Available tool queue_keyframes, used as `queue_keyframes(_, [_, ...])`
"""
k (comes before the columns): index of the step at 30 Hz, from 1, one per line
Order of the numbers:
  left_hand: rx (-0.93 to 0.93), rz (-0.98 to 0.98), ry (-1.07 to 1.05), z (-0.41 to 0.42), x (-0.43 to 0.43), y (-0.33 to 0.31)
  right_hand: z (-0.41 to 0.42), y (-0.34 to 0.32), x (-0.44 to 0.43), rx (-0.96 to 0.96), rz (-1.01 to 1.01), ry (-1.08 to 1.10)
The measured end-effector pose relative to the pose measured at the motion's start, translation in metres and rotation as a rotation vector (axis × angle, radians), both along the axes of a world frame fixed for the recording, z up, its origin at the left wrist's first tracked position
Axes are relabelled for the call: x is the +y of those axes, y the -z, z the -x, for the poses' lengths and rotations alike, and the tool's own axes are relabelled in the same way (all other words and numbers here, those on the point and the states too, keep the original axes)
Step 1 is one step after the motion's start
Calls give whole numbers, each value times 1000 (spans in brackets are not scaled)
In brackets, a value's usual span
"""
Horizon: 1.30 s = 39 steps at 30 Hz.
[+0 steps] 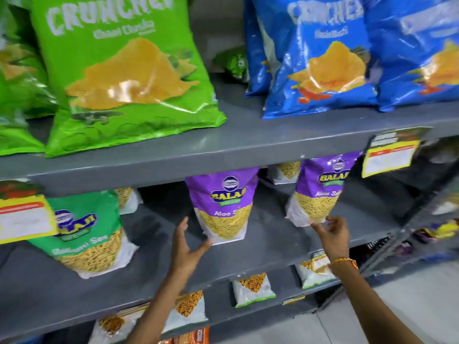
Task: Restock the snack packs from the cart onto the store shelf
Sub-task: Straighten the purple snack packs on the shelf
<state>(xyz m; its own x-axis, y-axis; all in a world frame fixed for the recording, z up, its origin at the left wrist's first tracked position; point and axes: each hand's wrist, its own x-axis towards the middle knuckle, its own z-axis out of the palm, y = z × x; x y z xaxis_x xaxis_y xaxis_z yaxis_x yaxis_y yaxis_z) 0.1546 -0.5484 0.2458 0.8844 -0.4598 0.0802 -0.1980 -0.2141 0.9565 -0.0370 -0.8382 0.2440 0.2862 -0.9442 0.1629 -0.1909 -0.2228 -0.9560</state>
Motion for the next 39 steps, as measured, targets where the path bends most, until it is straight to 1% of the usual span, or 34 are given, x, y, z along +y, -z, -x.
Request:
queue_keyframes(2, [83,59,11,-10,-21,-4,4,-4,-29,20,-17,44])
queue_keyframes(3, [116,99,35,-14,-30,-4,5,-5,-44,40,-35,25])
queue_keyframes(6, [97,101,117,-17,-43,-5,5,-3,-85,84,-181,-150])
queue_keyframes(9, [124,84,109,-20,-47,2,4,-3,-106,152,-187,-386])
queue_keyframes(10, [126,96,116,-21,-48,4,2,-1,-110,158,-192,-431])
queue_keyframes(12, [138,107,112,-20,-51,5,-1,4,-114,110,-212,-478])
queue_keyframes(15, [149,117,103,-21,-53,10,-3,1,-112,15,-198,-494])
queue_keyframes(17, [167,120,82,-22,-50,12,-3,1,-112,-5,-197,-511])
queue_keyframes(27, [193,119,76,-15,-50,2,0,-2,-106,7,-203,-514])
queue_keyframes(29, [174,102,22,-8,-50,-3,2,-7,-101,8,-215,-484])
queue_keyframes(31, [111,50,-73,2,-47,-1,4,-8,-88,-41,-202,-392])
queue_keyframes(33, [9,-68,-153,19,-40,-4,10,-6,-63,-86,-170,-216])
queue_keyframes(34, [-73,-145,-195,28,-35,-7,15,-10,-42,-106,-134,-159])
queue_keyframes(36, [-322,-231,-210,47,-23,-21,26,-24,5,-191,-58,-174])
queue_keyframes(39, [-625,-185,-112,70,-3,-65,39,-62,72,-298,48,-322])
